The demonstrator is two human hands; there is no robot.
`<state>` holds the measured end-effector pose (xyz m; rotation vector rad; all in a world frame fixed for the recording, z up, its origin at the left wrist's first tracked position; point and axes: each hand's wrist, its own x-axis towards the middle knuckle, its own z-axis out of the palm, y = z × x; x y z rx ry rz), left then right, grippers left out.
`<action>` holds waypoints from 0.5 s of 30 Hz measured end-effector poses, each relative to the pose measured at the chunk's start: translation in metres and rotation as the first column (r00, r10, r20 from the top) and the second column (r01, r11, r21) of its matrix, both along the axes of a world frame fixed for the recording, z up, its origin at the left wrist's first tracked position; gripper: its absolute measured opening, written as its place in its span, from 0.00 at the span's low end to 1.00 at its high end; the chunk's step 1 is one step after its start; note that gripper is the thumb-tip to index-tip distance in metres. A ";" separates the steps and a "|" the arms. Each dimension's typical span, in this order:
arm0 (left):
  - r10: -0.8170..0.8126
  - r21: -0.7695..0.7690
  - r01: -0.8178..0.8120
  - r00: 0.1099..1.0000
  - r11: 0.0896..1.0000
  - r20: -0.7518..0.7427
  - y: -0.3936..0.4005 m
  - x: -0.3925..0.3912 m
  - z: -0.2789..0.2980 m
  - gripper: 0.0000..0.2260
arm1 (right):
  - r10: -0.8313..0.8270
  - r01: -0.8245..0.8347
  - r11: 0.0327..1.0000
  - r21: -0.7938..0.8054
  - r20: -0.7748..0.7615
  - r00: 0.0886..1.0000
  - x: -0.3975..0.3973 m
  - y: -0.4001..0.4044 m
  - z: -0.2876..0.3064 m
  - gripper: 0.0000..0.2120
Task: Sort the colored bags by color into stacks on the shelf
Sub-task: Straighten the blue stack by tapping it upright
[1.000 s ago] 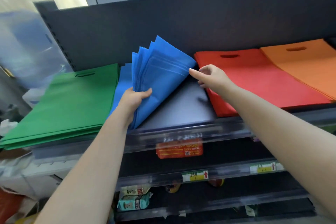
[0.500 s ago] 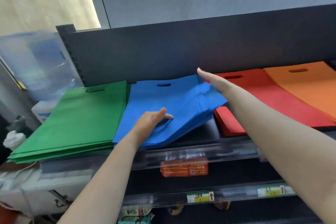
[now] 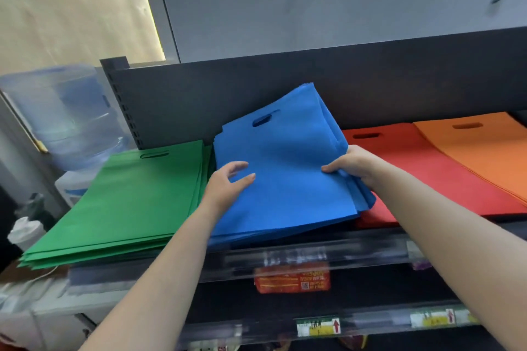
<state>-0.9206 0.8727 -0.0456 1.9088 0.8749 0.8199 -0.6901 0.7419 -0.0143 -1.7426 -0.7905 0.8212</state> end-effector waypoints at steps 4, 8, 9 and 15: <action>0.212 -0.068 -0.211 0.977 0.975 0.001 0.025 -0.005 0.014 0.35 | -0.005 0.015 0.986 0.167 -0.059 0.998 0.029 -0.020 0.022 0.11; 0.052 -0.391 0.061 0.960 0.918 0.274 0.032 -0.002 0.031 0.37 | 0.089 -0.045 0.957 0.286 -0.143 0.986 0.038 -0.029 0.028 0.15; 0.010 -0.373 0.135 0.932 0.918 0.362 0.032 -0.001 0.036 0.33 | 0.114 -0.061 0.949 0.309 -0.155 0.981 0.036 -0.028 0.028 0.16; 0.031 -0.158 0.103 0.736 0.982 0.676 0.044 -0.007 0.067 0.17 | 0.147 -0.070 0.868 0.492 -0.118 0.982 0.023 -0.004 0.036 0.10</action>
